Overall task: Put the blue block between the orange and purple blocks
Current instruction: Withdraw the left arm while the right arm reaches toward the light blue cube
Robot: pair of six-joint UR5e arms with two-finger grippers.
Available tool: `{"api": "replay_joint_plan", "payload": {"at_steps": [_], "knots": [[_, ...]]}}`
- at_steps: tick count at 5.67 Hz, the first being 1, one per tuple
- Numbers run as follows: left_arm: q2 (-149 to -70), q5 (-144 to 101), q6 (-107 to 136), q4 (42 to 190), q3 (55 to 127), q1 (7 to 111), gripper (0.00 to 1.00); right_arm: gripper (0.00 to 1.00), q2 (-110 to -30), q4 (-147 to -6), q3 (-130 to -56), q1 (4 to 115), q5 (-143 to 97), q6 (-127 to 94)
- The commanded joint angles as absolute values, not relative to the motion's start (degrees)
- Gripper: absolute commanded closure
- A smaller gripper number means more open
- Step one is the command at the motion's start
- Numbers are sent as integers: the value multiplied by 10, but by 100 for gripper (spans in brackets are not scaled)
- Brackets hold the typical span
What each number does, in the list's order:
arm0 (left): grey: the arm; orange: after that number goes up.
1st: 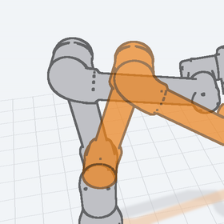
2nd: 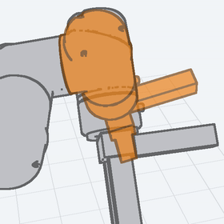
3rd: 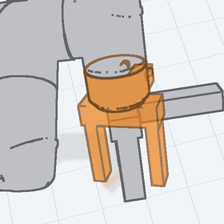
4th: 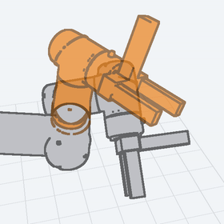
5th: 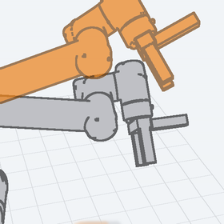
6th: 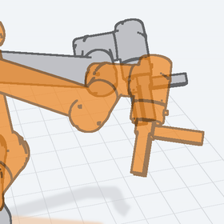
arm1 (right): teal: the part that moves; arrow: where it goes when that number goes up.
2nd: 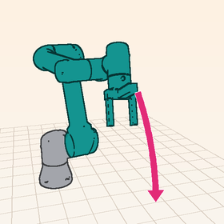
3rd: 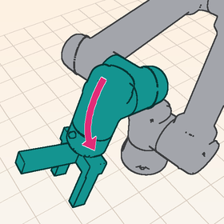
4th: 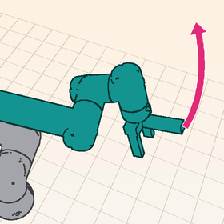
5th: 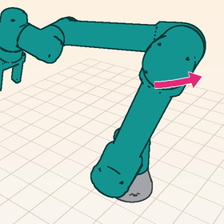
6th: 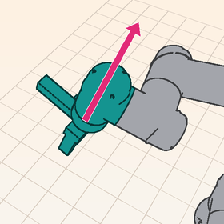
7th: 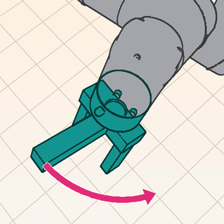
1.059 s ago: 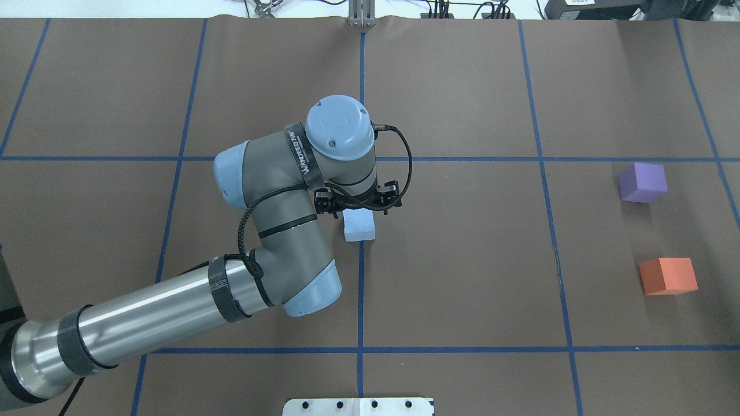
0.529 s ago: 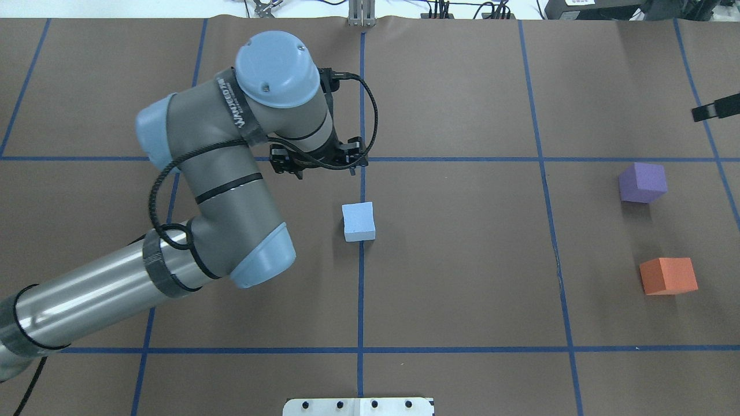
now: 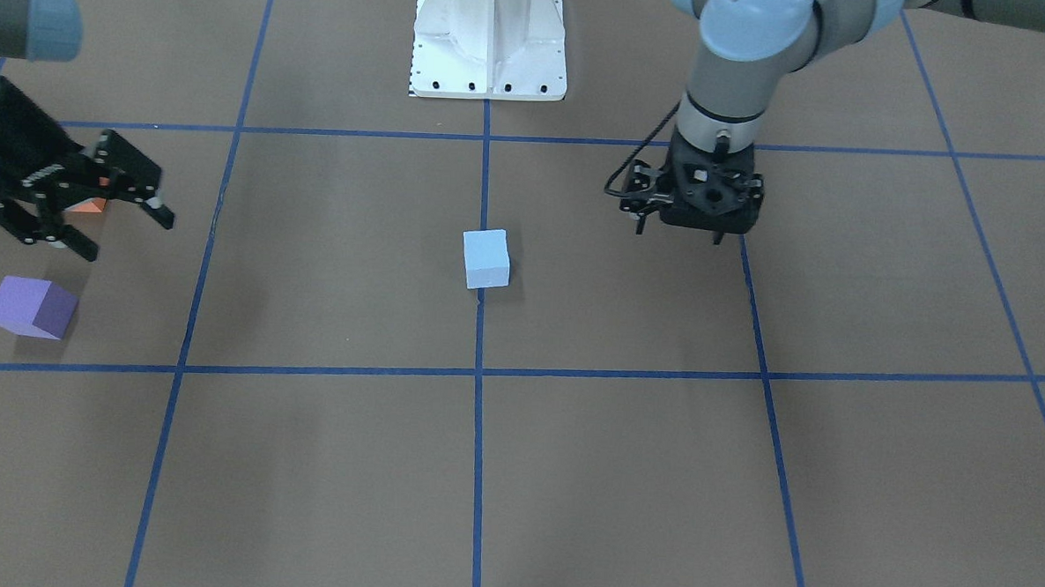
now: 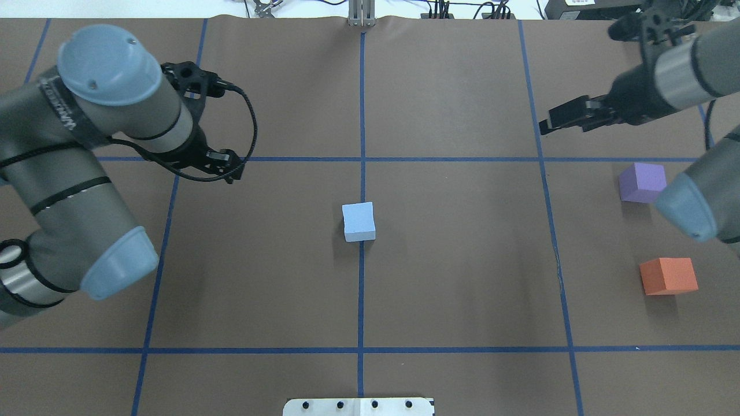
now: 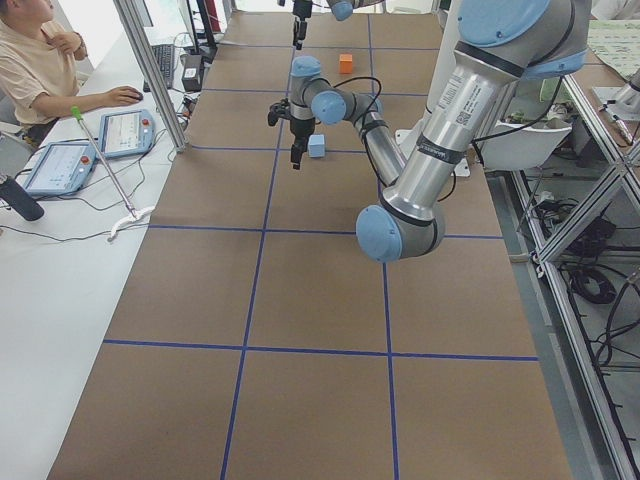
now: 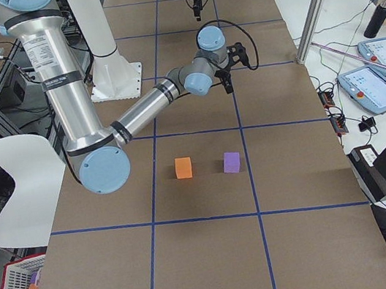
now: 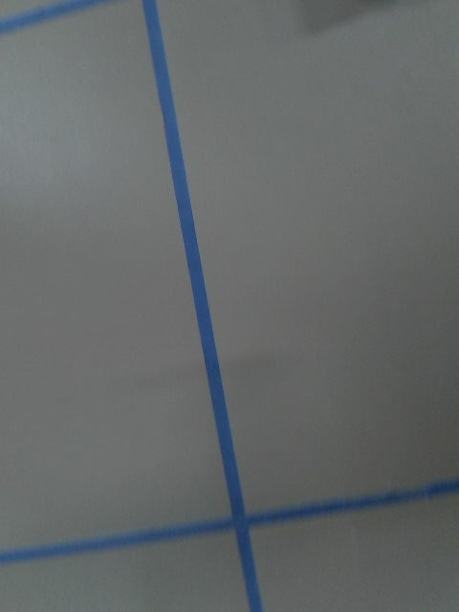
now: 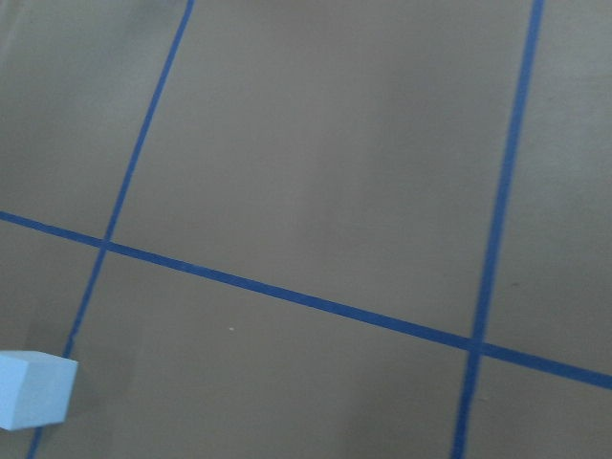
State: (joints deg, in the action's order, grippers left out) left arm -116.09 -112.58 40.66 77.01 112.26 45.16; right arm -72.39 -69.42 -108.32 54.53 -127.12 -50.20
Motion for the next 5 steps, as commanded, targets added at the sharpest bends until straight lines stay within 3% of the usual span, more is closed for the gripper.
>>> {"api": "replay_joint_plan", "payload": {"at_steps": [1, 3, 5], "knots": [[-1064, -1204, 225, 768, 1136, 553, 0, 0, -589, -876, -1088, 431, -1161, -561], [-963, -1268, -14, 771, 1084, 717, 0, 0, -534, -937, -1082, 326, -1067, -646], [-962, -1310, -228, 768, 973, 859, 0, 1, -479, -962, -1015, 230, -965, -699]]}}
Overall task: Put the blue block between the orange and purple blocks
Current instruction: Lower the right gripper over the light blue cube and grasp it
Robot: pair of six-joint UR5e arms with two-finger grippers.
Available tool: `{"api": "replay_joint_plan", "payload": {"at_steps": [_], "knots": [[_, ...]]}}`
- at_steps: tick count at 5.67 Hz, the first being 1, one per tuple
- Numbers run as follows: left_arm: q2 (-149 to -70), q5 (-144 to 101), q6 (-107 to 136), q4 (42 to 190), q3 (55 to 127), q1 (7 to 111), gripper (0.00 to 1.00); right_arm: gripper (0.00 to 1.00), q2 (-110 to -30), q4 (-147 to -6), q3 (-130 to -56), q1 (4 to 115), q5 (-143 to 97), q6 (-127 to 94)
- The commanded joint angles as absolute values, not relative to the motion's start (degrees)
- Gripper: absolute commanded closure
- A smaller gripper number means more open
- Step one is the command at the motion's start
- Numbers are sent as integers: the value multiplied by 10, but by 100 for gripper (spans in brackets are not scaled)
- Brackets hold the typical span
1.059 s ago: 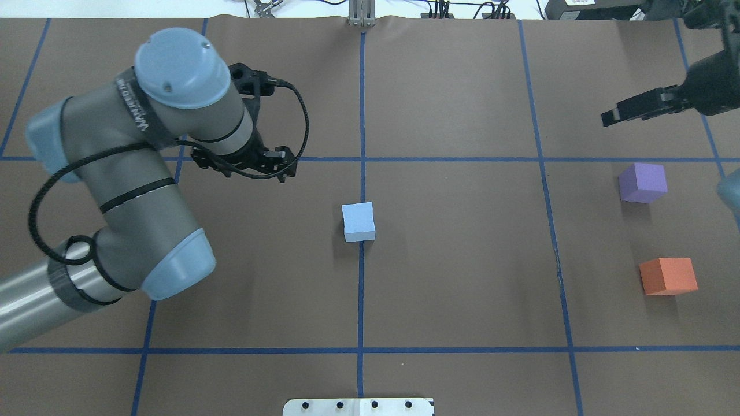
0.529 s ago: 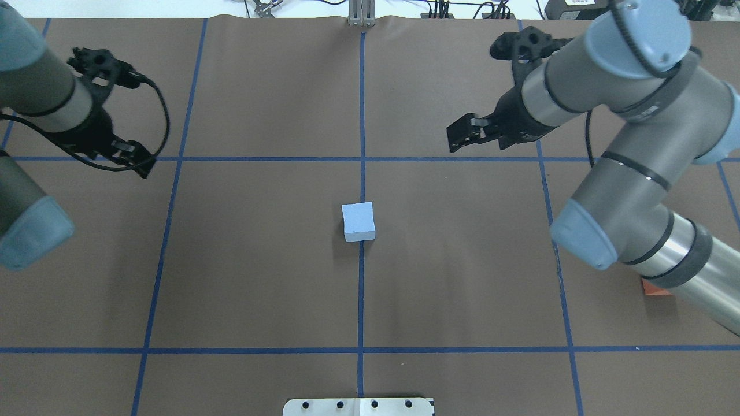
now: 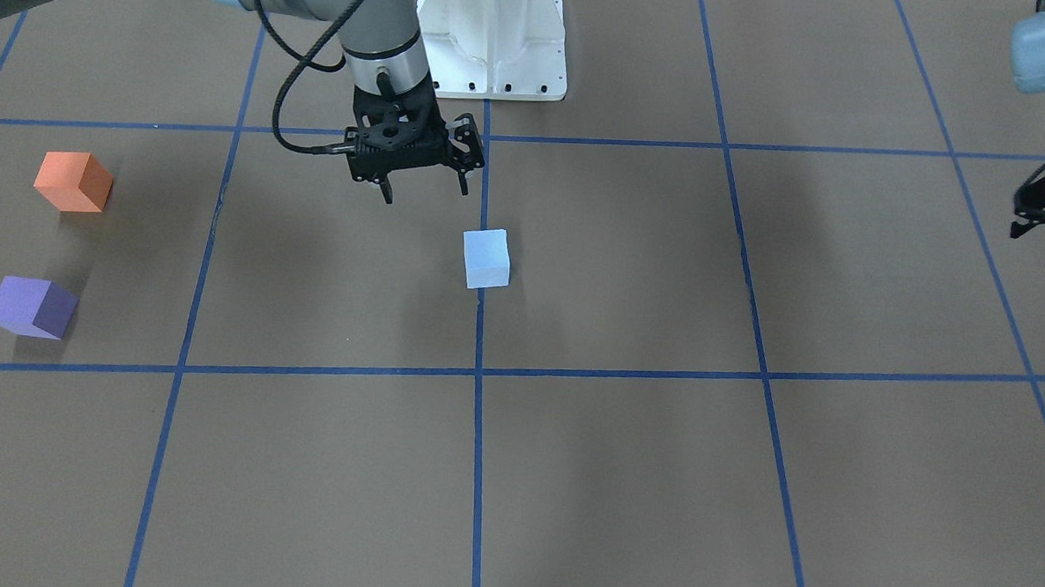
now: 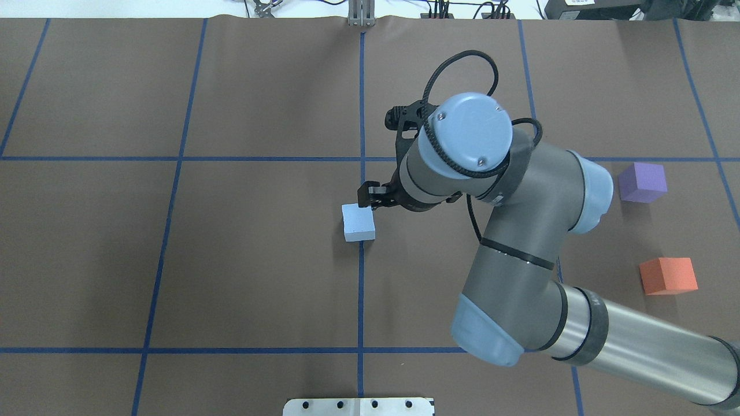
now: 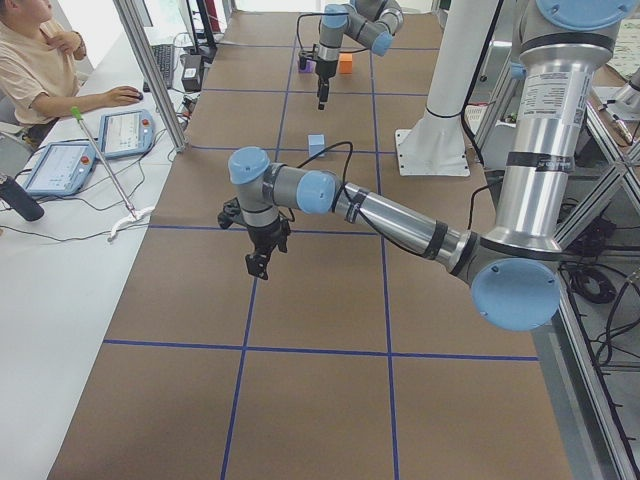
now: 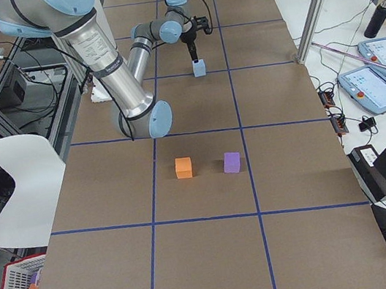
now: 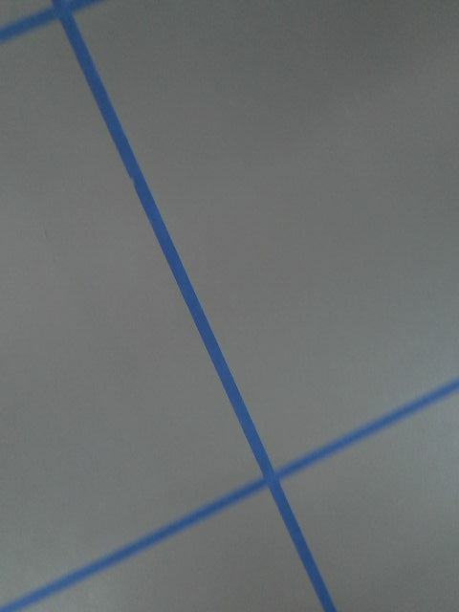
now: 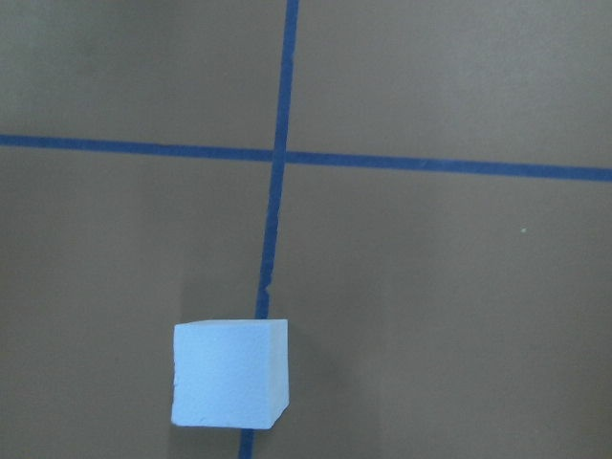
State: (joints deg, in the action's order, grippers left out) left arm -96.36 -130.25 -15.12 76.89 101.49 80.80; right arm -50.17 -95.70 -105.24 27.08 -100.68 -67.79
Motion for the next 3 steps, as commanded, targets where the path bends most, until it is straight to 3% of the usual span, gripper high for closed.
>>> {"api": "replay_joint_plan", "payload": {"at_steps": [1, 3], "knots": [[-957, -1308, -230, 768, 971, 867, 0, 1, -472, -933, -970, 210, -937, -699], [-945, -1309, -234, 771, 977, 870, 0, 1, -421, -856, -846, 210, -931, -688]]}}
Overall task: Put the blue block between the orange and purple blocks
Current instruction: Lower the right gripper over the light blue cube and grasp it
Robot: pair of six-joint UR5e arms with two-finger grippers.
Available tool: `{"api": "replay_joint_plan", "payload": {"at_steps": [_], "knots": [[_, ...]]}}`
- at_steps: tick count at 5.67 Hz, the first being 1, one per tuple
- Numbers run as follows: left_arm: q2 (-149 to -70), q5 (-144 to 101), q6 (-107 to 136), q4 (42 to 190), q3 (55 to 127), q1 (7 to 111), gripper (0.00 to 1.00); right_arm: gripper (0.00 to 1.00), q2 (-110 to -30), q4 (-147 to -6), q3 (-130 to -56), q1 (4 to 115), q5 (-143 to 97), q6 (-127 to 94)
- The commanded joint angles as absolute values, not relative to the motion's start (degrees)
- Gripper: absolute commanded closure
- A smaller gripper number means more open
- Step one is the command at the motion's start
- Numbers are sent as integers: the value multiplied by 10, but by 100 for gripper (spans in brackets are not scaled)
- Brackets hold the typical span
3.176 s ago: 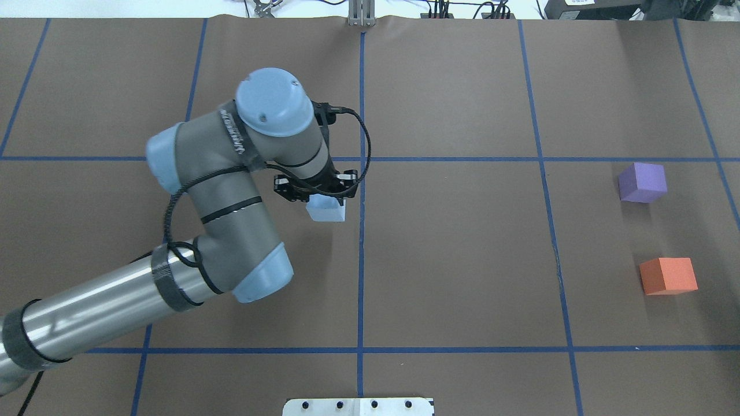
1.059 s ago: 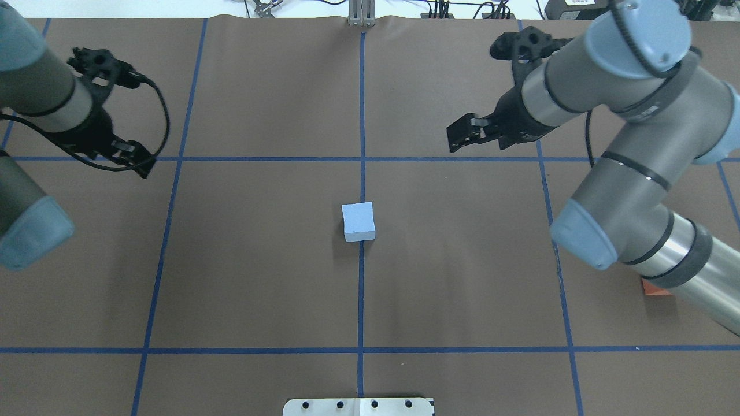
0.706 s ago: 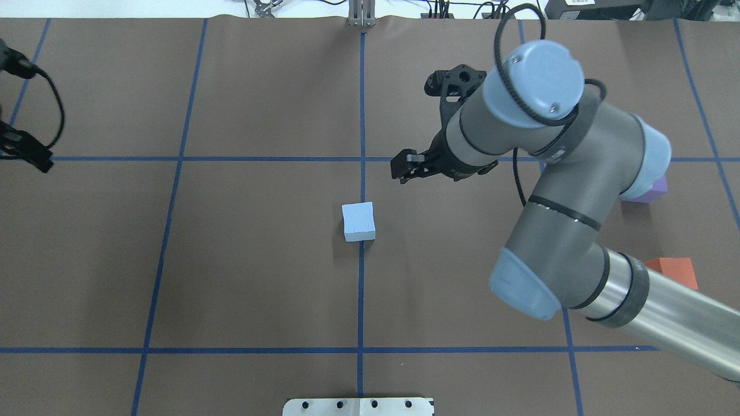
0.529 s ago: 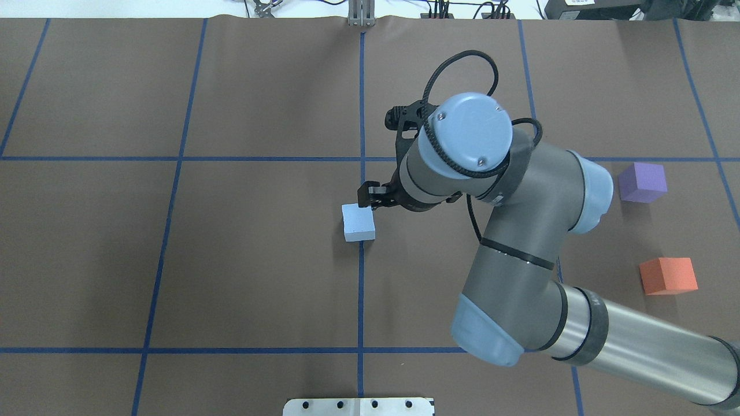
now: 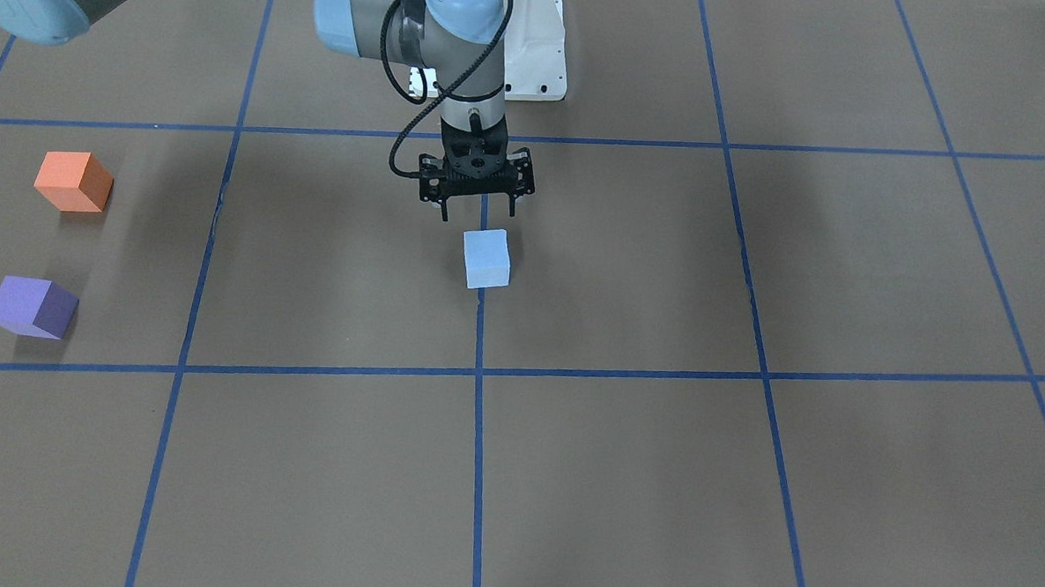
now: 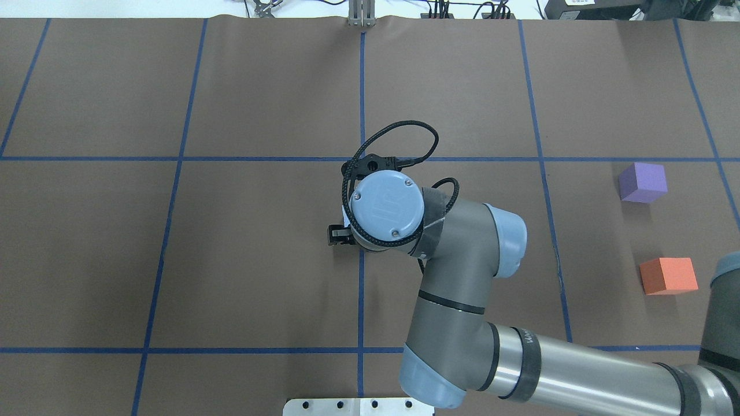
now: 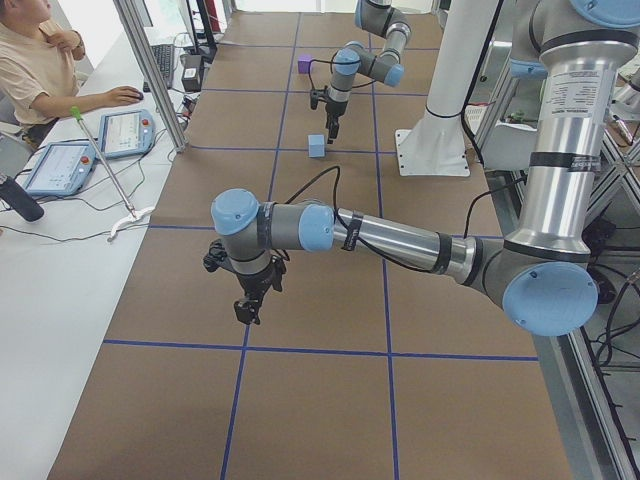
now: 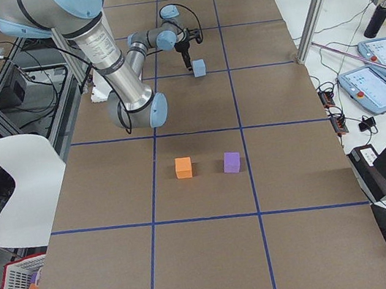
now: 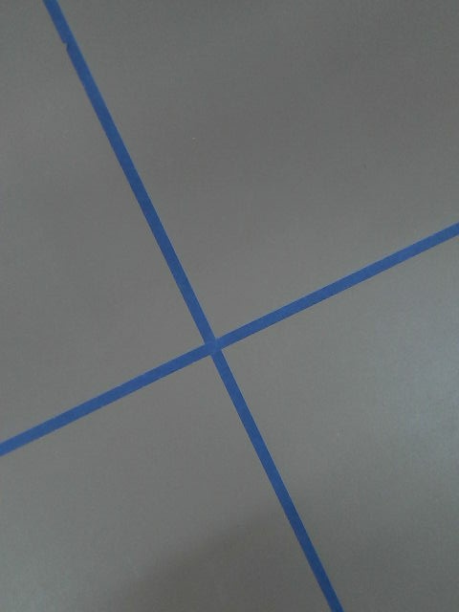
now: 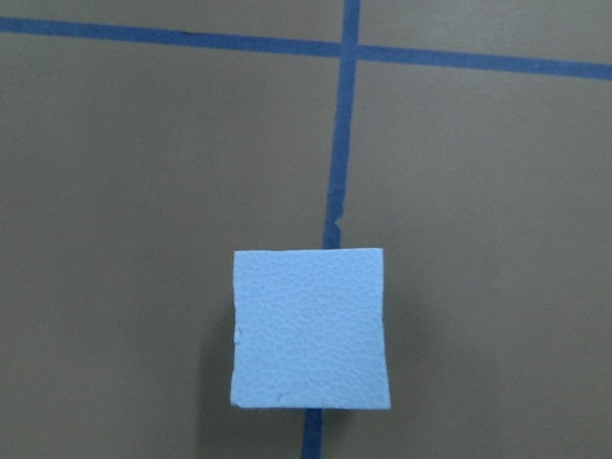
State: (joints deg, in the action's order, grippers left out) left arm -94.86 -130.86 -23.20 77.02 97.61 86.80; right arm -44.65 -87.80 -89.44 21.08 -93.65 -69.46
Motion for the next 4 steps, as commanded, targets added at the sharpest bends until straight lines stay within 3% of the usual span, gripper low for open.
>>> {"api": "replay_joint_plan", "payload": {"at_steps": [1, 4], "knots": [[-945, -1310, -234, 772, 977, 869, 0, 1, -419, -857, -846, 222, -933, -667], [-946, -1313, -231, 774, 977, 867, 0, 1, -425, -858, -845, 244, -942, -624]]}}
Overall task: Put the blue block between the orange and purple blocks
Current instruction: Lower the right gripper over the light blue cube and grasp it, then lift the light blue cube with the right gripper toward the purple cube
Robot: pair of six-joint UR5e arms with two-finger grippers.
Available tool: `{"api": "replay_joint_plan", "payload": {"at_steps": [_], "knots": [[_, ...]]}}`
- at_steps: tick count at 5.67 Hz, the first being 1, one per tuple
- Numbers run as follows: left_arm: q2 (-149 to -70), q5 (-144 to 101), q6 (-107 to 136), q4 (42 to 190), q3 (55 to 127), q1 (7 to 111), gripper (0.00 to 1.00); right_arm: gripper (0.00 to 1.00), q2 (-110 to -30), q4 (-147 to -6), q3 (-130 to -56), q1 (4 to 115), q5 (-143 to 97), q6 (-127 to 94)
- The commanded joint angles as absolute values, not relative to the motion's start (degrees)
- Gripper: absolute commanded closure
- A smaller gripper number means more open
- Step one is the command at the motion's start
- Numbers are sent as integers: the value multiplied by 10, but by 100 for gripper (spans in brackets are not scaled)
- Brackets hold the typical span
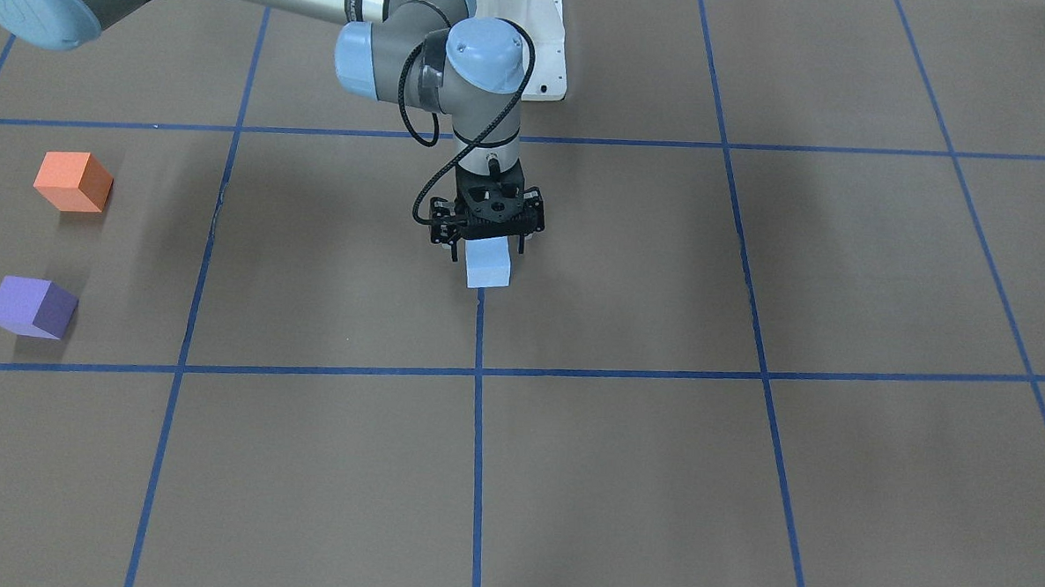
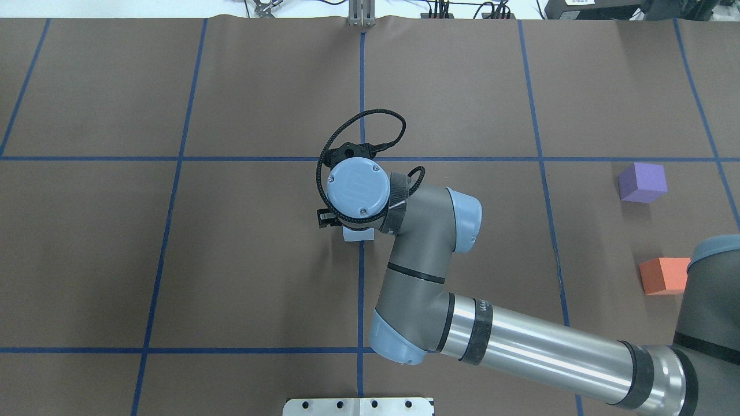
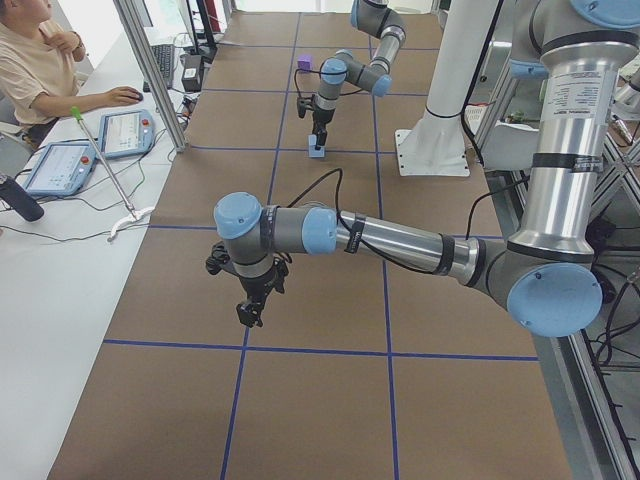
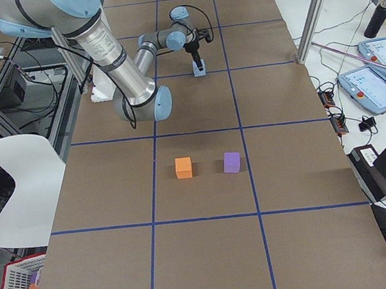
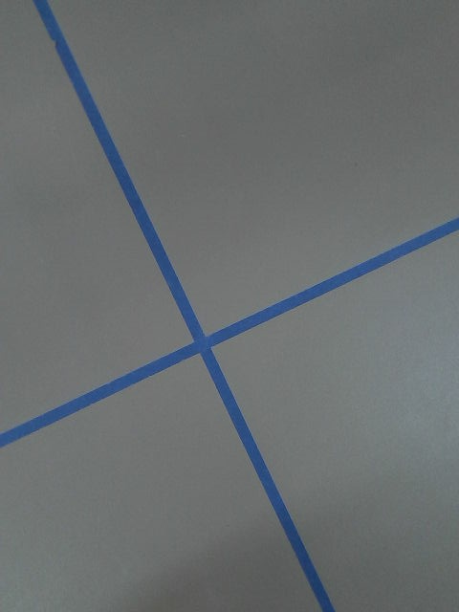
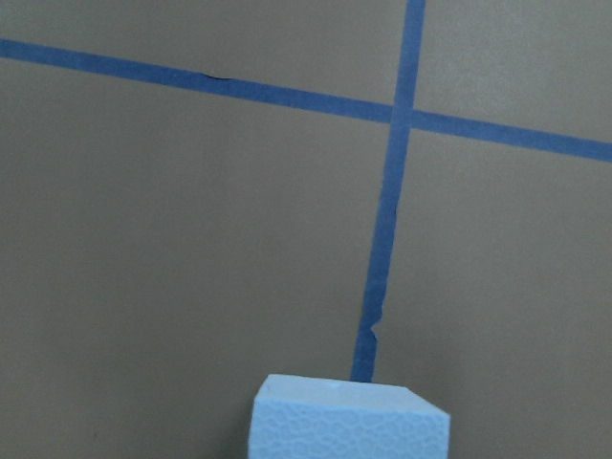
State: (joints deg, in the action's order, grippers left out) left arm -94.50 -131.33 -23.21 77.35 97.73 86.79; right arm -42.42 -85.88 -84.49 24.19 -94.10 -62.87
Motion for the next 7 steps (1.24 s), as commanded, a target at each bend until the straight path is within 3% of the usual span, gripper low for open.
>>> {"api": "replay_joint_plan", "payload": {"at_steps": [1, 2, 5, 7], "knots": [[-947, -1313, -229, 774, 977, 867, 0, 22, -421, -858, -843, 244, -942, -633], [-947, -1313, -229, 774, 977, 867, 0, 98, -421, -860, -842, 244, -942, -635], [-939, -1317, -226, 775, 945, 895, 0, 100, -430, -860, -858, 327, -1023, -616], [-900, -1405, -229, 780, 959, 970, 0, 100, -516, -942, -978, 451, -1131, -491]]}}
